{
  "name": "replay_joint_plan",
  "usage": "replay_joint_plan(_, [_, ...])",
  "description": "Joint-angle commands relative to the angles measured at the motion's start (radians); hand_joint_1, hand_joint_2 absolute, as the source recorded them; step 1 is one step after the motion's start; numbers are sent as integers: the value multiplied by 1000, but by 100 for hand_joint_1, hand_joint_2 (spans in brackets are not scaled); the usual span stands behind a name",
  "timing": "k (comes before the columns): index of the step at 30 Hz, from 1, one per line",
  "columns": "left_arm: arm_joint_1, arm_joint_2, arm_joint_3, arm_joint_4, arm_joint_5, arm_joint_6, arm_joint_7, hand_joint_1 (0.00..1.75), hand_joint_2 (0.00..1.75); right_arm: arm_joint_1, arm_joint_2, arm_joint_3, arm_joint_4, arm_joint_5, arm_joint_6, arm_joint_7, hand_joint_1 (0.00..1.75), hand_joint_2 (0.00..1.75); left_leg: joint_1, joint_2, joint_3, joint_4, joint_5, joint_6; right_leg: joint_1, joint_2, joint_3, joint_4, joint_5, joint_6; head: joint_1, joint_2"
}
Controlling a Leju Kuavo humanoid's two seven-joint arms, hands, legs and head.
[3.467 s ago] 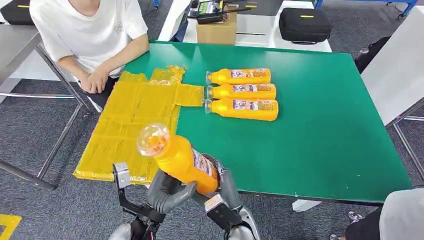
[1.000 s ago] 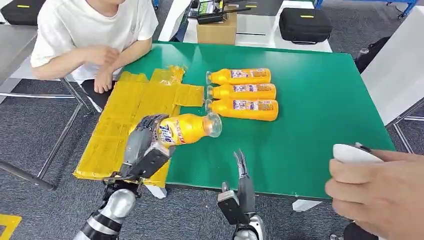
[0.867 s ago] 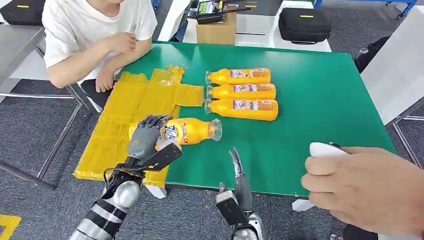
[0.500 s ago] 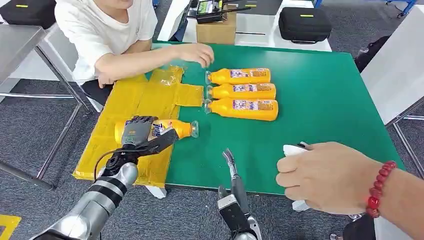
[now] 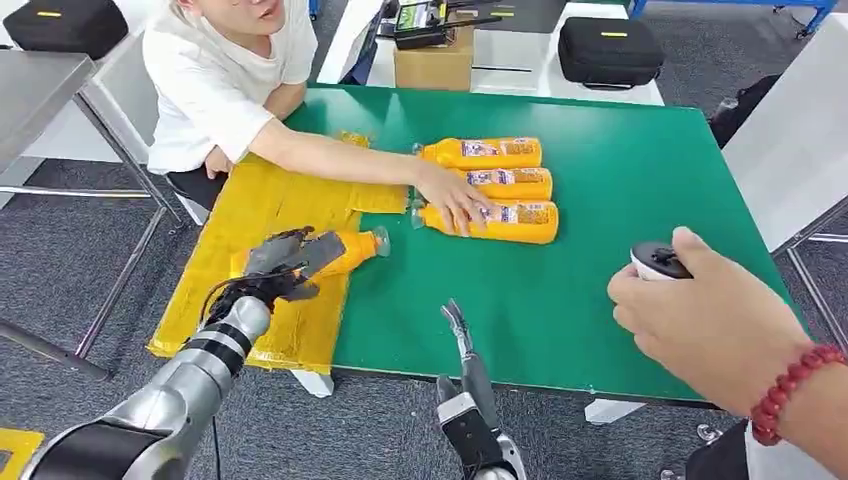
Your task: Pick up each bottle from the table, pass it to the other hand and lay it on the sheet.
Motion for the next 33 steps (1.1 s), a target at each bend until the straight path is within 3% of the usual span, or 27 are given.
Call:
replay_joint_plan(1, [-12, -48, 167, 102, 185, -187, -94, 0, 175, -75, 4, 31, 95, -5, -1, -19, 0, 0, 0, 2, 7, -2, -1, -1, 1, 1, 7, -2, 0, -2, -1, 0])
replay_joint_plan(8, [-10, -52, 164, 102, 184, -186, -94, 0, 175, -76, 5, 31, 96, -5, -1, -19, 0, 0, 0, 1, 6, -2, 0, 0, 0, 0, 6, -2, 0, -1, 0, 0])
replay_joint_plan(12, [50, -64, 134, 3, 360, -246, -171, 0, 175, -84, 12, 33, 127, 0, 9, -16, 0, 0, 0, 2, 7, -3, -1, 0, 0, 1, 7, -2, -1, -2, 0, 0])
replay_joint_plan(15, [193, -83, 17, -296, 472, -183, -267, 0, 175, -76, 9, 20, 136, -5, -9, -25, 0, 0, 0, 2, 7, -3, -1, 0, 0, 1, 7, -2, 0, -2, 0, 0])
replay_joint_plan(18, [375, -121, -34, -680, 766, -170, -256, 0, 175, -55, -7, 15, 104, 18, -68, -34, 0, 0, -1, 1, 6, -3, -1, 0, 0, 0, 7, -3, -1, -1, 0, 0])
replay_joint_plan(22, [539, -132, -86, -1028, 1113, -97, -288, 0, 175, -45, -54, 47, 96, 232, -261, 38, 0, 0, 0, 1, 1, 0, -2, 1, 0, 0, 1, -1, -2, -1, 0, 0])
replay_joint_plan(23, [569, -130, -86, -1074, 1127, -81, -305, 0, 175, -53, -79, 69, 118, 385, -323, 127, 0, 0, 0, 3, 2, 1, -4, 1, 1, 1, 2, 0, -3, -1, -1, 0])
replay_joint_plan(24, [593, -122, -89, -1108, 1138, -71, -310, 0, 175, -44, -96, 54, 109, 468, -326, 162, 0, 175, 0, 3, -1, 0, -2, 1, 0, 0, -1, -2, -1, -1, 0, 0])
replay_joint_plan(26, [660, -120, -71, -1182, 1204, -77, -303, 0, 175, 2, -97, -108, 86, 753, -326, 246, 0, 175, 0, 4, 2, -1, -4, 0, 0, 1, 1, -2, -3, -1, 0, 0])
replay_joint_plan(33, [660, -118, -66, -1174, 1207, -79, -302, 0, 175, -3, -93, -128, 102, 747, -326, 220, 0, 175, 0, 1, 1, 0, -5, 0, 1, -1, 1, -2, -5, 0, 0, 0])
